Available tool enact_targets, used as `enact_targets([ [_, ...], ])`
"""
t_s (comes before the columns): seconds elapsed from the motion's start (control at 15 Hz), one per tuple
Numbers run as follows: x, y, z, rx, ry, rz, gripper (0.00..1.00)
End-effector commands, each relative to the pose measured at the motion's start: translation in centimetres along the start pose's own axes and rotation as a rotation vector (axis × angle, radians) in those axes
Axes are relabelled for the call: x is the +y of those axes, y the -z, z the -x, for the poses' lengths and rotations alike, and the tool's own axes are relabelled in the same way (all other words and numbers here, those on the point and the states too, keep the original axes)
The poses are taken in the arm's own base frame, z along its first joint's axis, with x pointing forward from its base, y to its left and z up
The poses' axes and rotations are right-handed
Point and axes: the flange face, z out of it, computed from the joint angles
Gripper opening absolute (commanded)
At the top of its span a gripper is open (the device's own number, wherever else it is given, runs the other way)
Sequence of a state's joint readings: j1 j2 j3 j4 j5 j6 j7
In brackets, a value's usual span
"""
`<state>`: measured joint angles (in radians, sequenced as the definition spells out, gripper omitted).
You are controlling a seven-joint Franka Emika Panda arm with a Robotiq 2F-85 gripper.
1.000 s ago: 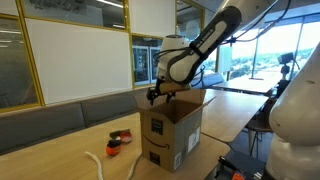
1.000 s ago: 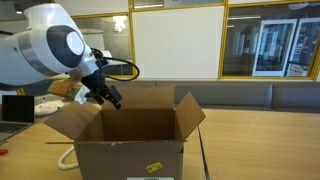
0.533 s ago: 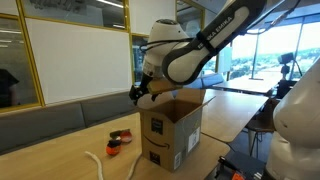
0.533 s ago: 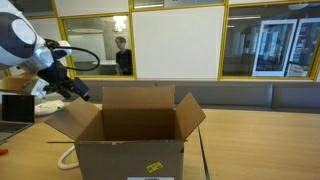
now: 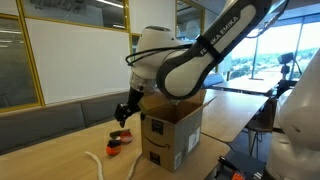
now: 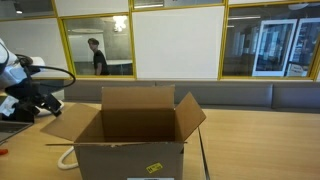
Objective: Put the objects on the left inside the box
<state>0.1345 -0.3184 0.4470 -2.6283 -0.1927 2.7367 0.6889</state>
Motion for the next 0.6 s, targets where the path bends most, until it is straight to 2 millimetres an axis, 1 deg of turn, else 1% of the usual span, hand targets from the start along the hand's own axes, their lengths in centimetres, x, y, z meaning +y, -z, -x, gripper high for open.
enact_targets([
  [0.0, -1.2, -3.2, 0.7, -0.076, 0.051, -0.061, 1.00],
  [0.2, -2.5, -6.6, 2.2, -0.158, 0.109, -0.082, 1.00],
  [0.27, -2.8, -7.5, 2.8, -0.181, 0.131, -0.087, 1.00],
  [0.33, -3.1, -8.9, 3.2, -0.205, 0.151, -0.095, 1.00],
  [0.53, -4.0, -12.3, 4.5, -0.281, 0.233, -0.103, 1.00],
])
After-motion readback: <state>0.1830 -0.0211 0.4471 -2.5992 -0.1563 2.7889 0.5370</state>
